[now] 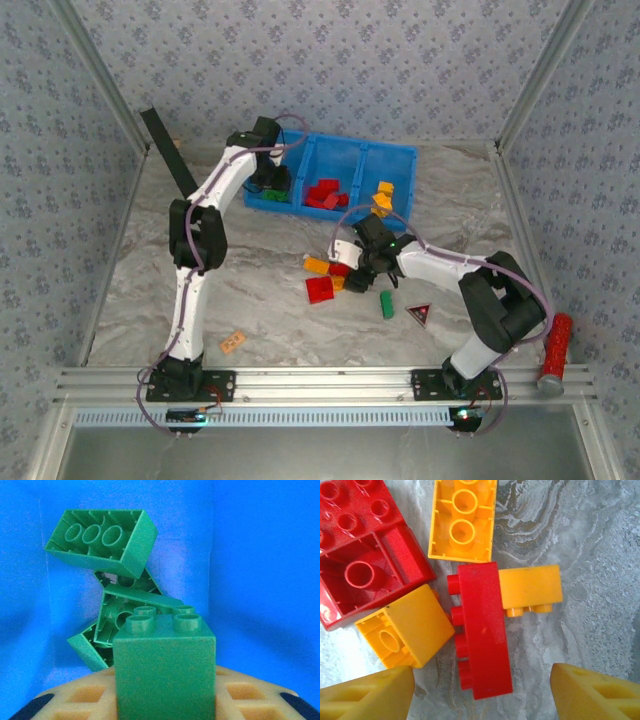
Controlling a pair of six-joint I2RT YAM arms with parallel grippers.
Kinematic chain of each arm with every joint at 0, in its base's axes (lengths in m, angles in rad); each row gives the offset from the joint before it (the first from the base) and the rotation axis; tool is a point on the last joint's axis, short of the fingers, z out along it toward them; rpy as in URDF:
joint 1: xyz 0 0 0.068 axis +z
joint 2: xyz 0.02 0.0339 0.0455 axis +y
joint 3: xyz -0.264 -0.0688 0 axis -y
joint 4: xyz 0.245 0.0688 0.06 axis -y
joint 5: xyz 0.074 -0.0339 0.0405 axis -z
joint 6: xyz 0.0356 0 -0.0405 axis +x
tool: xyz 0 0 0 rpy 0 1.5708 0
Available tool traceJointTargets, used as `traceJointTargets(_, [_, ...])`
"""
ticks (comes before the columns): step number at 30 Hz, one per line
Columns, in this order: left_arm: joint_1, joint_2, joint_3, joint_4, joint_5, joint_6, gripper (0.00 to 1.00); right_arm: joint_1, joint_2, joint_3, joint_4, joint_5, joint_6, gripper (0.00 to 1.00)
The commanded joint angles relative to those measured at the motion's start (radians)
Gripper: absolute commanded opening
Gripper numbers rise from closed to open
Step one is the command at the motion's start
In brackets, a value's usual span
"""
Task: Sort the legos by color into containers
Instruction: Place the lego in the container, then pick up the lego from the center of the table.
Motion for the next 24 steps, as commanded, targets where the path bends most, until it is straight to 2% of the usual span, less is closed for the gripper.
traceJointTargets(1, [0.005, 0.028, 0.031, -0.049, -0.008, -0.007, 0.43, -0.028, -0.042, 0.003, -0.027, -0.037, -0.059, 0.74])
traceJointTargets(8, [0.006, 0.007, 0.034, -0.048, -0.002, -0.007, 0.52, -0.064, -0.049, 0.03, -0.057, -0.076, -0.108, 0.75])
traceJointTargets(20, [0.006, -0.12, 0.041, -0.082, 0.025, 0.0, 0.57, -0.064, 0.07, 0.092, -0.025, -0.066, -0.169, 0.77])
traceJointTargets(24, [0.005, -0.184, 0.012, -0.079, 0.028, 0.001, 0.58, -0.061, 0.11, 0.119, -0.045, -0.068, -0.196, 0.74])
